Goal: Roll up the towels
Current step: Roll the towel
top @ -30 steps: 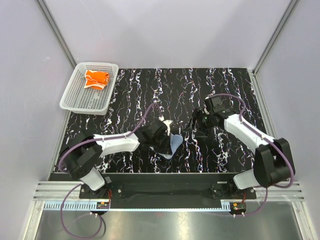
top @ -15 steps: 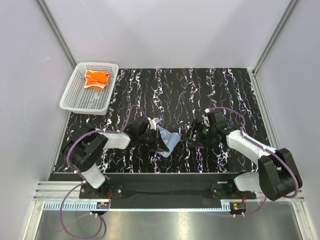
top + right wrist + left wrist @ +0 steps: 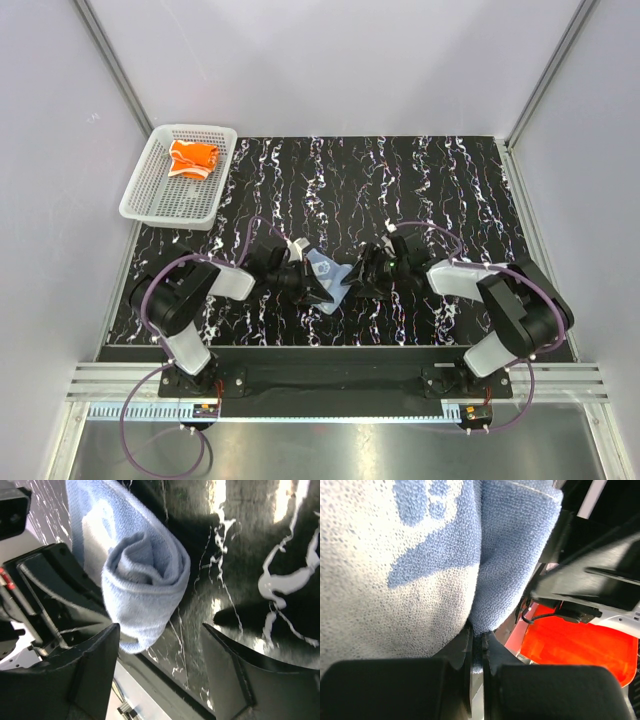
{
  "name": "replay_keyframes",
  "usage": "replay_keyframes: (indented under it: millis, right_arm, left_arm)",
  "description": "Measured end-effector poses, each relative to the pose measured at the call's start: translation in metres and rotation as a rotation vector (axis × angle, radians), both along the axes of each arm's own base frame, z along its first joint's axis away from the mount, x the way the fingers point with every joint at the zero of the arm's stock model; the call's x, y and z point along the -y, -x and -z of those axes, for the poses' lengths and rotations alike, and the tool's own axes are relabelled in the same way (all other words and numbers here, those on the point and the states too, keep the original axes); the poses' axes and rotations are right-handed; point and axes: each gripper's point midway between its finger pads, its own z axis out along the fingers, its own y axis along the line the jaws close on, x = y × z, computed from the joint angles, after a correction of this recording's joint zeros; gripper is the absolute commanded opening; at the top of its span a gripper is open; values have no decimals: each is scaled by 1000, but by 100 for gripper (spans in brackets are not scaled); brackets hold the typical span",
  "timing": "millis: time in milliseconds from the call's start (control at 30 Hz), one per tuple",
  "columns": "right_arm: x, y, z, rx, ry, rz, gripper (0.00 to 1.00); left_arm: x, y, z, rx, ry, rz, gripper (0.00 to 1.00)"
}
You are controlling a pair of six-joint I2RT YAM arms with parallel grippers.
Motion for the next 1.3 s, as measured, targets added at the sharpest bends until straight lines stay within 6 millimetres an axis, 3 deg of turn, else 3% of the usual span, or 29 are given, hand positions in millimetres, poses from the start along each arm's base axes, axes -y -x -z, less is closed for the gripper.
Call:
replay_keyframes:
  millis: [200,300,333,367,467,567,633,667,800,1133,1233,1300]
  right_arm:
    - [-10,-7,9,5,-21,6,69]
    - [-17,-11,10,16,-44,4,63]
    - [-20,-13,11,19,-51,3,55]
    - [-22,-14,12,22,-55,1,37]
    - [-26,-15,20,11,-54,1,21]
    - [-30,-16,20,10,-64,-2,19]
    - [-30,-16,20,12,-63,-3,18]
    - [-31,-16,20,12,-61,-4,18]
    - [-28,-14,18,6,-20,-8,17]
    - [-5,-6,5,-15,178,-48,15]
    - [2,-2,2,-41,238,-54,14]
    - [7,0,0,-52,269,-54,14]
  left_arm:
    - [-1,-2,-1,-6,15,-2,0]
    - [-1,-3,0,-12,20,-1,0]
    - [-1,-3,0,-14,22,-1,0]
    - [-1,-3,0,-13,25,0,0]
    - [-2,-4,1,-22,28,-2,0]
    - [-3,-4,2,-29,27,-3,4]
    - [-5,-4,5,-30,14,-1,21]
    - [-5,-4,5,-27,9,2,21]
    - [-12,-7,5,10,-68,-3,41]
    - [-39,-30,-26,275,-380,-49,44]
    - [-36,-33,-49,444,-517,-42,46]
    - [-23,-25,-69,577,-565,-13,47]
